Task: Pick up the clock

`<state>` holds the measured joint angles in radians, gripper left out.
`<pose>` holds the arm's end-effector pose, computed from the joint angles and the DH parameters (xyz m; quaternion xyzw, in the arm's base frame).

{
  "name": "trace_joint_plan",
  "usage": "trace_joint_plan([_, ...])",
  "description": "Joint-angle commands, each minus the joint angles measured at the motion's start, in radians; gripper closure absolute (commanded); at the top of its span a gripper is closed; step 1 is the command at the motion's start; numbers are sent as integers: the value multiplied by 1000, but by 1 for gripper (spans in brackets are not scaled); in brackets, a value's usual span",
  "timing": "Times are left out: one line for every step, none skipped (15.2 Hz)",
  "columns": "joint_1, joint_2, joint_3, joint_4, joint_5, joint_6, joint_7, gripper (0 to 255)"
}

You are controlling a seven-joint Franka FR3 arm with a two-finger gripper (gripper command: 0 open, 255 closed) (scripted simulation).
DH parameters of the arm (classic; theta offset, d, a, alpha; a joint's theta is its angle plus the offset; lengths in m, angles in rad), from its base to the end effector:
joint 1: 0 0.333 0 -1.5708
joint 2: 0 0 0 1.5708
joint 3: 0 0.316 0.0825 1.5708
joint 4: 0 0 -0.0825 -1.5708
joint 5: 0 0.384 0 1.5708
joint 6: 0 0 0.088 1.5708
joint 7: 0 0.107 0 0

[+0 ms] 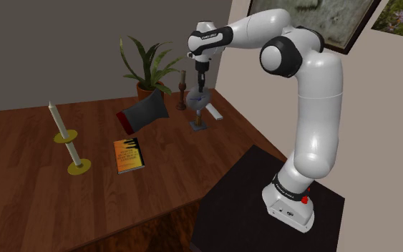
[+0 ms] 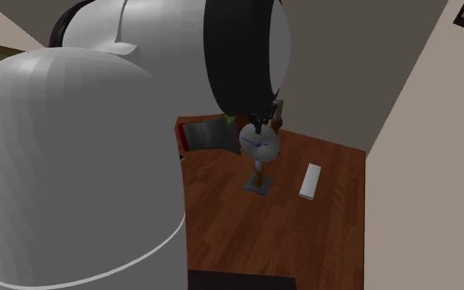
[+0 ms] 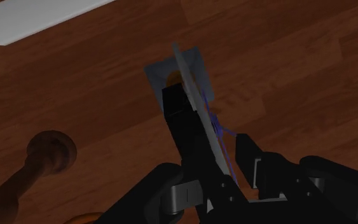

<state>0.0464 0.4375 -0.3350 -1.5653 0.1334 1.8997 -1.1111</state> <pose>0.6499 -0.1530 0.3959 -0.9207 -0.3883 0.0349 0.0187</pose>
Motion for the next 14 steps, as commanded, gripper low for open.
trace_joint_plan([-1, -6, -1, 15, -2, -20, 1, 255])
trace_joint_plan([-1, -9, -2, 24, -4, -32, 2, 255])
trace_joint_plan([-1, -12, -3, 33, -5, -44, 3, 255])
trace_joint_plan([-1, -15, -3, 42, -6, -56, 3, 255])
trace_joint_plan([-1, -18, -4, 52, -7, -68, 4, 255])
trace_joint_plan([-1, -20, -5, 62, -8, -81, 5, 255])
trace_joint_plan([-2, -23, -5, 72, -9, -93, 5, 255])
trace_joint_plan([-2, -25, -6, 83, -10, -106, 6, 255])
trace_joint_plan([-3, -26, -6, 94, -11, -118, 6, 255])
trace_joint_plan([-3, -28, -7, 105, -12, -131, 7, 255])
trace_joint_plan([-4, -29, -7, 117, -12, -144, 8, 255])
trace_joint_plan([-5, -30, -7, 129, -13, -157, 8, 255])
trace_joint_plan([-5, -31, -7, 130, -13, -158, 8, 255])
trace_joint_plan([-5, -31, -7, 131, -13, -158, 8, 255])
